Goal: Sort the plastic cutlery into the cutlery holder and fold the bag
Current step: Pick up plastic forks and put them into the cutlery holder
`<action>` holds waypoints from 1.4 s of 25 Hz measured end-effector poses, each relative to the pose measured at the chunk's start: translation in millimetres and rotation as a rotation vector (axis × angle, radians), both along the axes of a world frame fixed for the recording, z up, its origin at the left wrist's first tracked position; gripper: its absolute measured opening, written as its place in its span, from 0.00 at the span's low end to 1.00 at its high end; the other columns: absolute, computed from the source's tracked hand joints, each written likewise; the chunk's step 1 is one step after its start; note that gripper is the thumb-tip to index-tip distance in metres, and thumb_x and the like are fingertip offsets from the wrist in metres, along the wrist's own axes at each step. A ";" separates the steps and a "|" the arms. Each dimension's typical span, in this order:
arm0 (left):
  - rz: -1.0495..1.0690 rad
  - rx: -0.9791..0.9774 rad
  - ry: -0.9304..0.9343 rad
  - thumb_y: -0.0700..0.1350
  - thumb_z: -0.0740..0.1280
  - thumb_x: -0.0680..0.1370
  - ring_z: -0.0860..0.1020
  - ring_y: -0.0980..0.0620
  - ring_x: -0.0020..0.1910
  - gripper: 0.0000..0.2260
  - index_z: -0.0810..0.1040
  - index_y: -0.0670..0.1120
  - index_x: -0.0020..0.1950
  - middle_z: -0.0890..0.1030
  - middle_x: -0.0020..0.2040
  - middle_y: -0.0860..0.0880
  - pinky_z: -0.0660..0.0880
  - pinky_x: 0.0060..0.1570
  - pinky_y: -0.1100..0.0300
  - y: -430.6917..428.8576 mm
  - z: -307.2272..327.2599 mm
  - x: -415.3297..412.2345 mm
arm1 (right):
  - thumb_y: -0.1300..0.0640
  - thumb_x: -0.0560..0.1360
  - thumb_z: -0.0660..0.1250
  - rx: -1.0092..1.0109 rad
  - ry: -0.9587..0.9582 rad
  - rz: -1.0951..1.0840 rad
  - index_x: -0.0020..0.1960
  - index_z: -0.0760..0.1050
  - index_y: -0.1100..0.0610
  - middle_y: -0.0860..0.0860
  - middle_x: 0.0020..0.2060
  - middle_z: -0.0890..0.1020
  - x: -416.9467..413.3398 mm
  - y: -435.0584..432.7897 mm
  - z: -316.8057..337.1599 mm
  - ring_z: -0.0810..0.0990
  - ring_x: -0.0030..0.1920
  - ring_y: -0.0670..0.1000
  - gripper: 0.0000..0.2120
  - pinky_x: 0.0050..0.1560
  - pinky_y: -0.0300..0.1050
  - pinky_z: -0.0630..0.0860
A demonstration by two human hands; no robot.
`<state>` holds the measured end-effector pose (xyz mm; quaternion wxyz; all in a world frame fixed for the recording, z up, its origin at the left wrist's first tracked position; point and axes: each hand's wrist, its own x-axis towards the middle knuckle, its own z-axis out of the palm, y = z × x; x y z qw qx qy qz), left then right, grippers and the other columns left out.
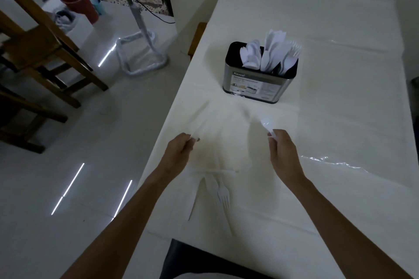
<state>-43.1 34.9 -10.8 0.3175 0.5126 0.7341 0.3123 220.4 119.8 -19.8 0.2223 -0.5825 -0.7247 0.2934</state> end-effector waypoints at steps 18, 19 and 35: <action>-0.594 0.289 0.244 0.33 0.67 0.74 0.77 0.54 0.44 0.12 0.82 0.41 0.56 0.77 0.52 0.45 0.74 0.44 0.71 21.5 43.4 70.6 | 0.51 0.82 0.52 -0.889 0.555 0.091 0.53 0.74 0.62 0.48 0.27 0.62 11.8 -51.2 50.2 0.57 0.24 0.45 0.17 0.26 0.38 0.51; -0.531 0.285 0.146 0.32 0.65 0.75 0.76 0.56 0.43 0.13 0.81 0.40 0.57 0.77 0.52 0.45 0.72 0.42 0.74 19.5 40.8 74.8 | 0.50 0.82 0.53 -0.857 0.564 0.086 0.52 0.74 0.61 0.48 0.27 0.61 11.2 -56.6 49.5 0.56 0.25 0.46 0.17 0.26 0.38 0.51; -0.023 0.196 0.133 0.37 0.68 0.75 0.77 0.58 0.38 0.10 0.80 0.45 0.55 0.82 0.48 0.49 0.72 0.37 0.76 -23.8 16.1 57.7 | 0.55 0.78 0.61 -0.696 0.290 0.120 0.41 0.74 0.55 0.45 0.26 0.67 -4.6 -81.9 22.9 0.63 0.25 0.43 0.08 0.28 0.37 0.60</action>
